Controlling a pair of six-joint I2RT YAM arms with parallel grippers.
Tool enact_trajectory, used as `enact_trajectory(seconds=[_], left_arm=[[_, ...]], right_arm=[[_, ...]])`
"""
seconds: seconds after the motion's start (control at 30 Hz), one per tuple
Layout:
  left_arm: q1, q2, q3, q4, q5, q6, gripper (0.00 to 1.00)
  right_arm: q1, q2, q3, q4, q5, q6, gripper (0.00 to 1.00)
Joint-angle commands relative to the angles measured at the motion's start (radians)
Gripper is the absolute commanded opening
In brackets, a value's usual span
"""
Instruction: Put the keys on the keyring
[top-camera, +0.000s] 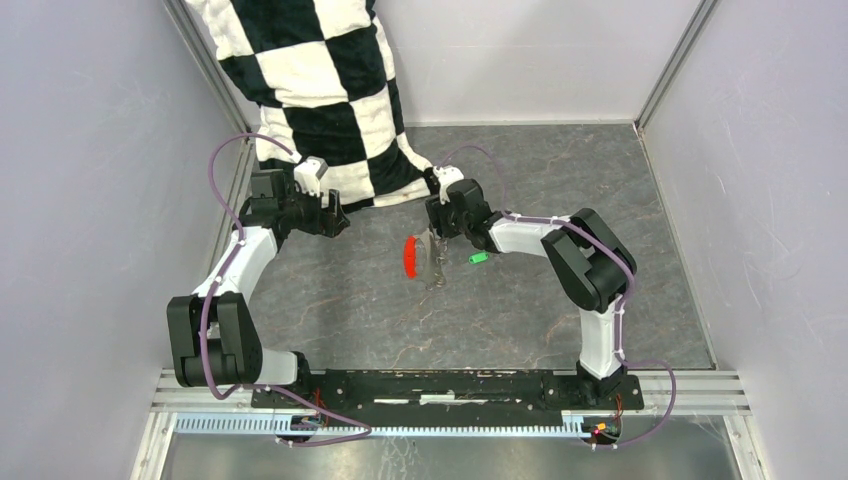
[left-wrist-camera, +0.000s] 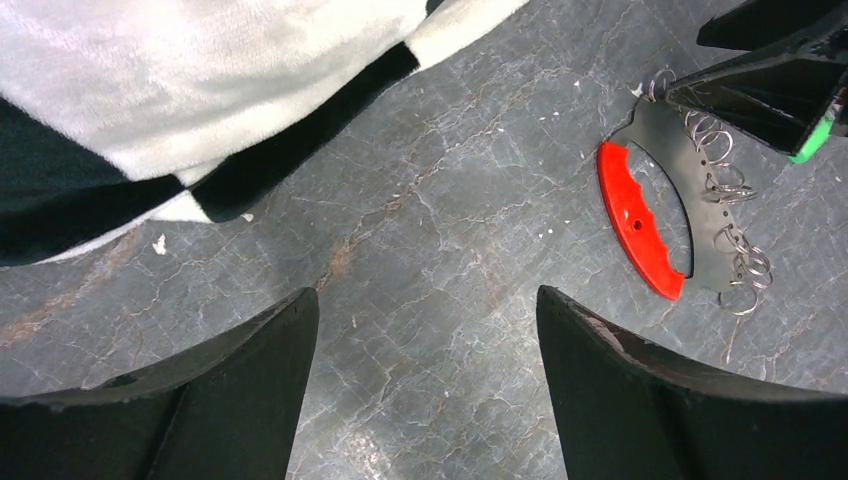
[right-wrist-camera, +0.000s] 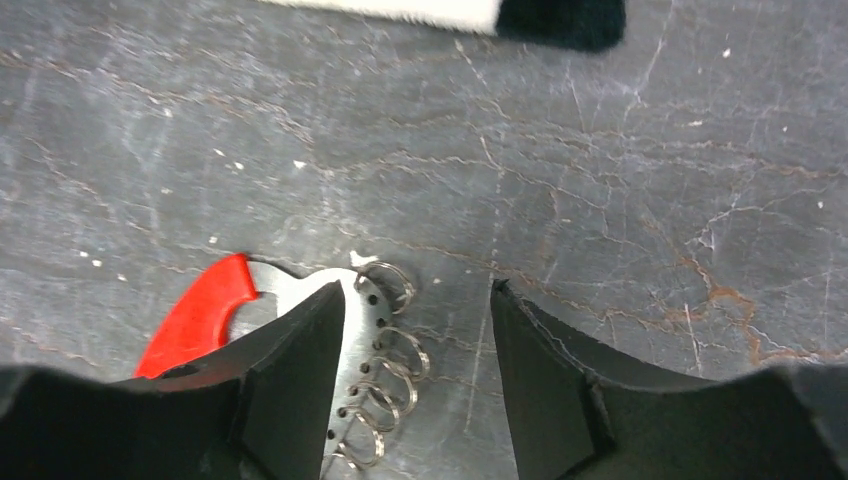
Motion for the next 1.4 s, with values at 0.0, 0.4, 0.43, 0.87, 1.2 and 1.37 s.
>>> enact_trajectory(seconds=[0.0, 0.4, 0.43, 0.87, 1.2, 1.37], left_arm=[[-0.001, -0.023, -0.005, -0.011, 0.022, 0.042, 0.85], [-0.003, -0.020, 0.002, -0.020, 0.041, 0.039, 0.82], [-0.003, -0.020, 0.002, -0.020, 0.047, 0.038, 0.82], [-0.047, -0.003, 0.070, -0.144, 0.286, 0.082, 0.82], [-0.202, 0.002, 0.087, -0.265, 0.438, 0.225, 0.88], [-0.249, 0.036, 0.172, -0.393, 0.473, 0.276, 0.79]], right_arm=[[-0.014, 0.033, 0.038, 0.003, -0.112, 0.010, 0.61], [-0.030, 0.049, 0.021, 0.019, -0.200, 0.032, 0.03], [-0.032, 0.041, 0.018, 0.025, -0.210, 0.031, 0.00], [-0.035, -0.161, -0.107, 0.258, -0.491, 0.104, 0.00], [-0.009, -0.307, -0.270, 0.420, -0.583, 0.199, 0.00], [0.025, -0.376, -0.320, 0.446, -0.588, 0.199, 0.00]])
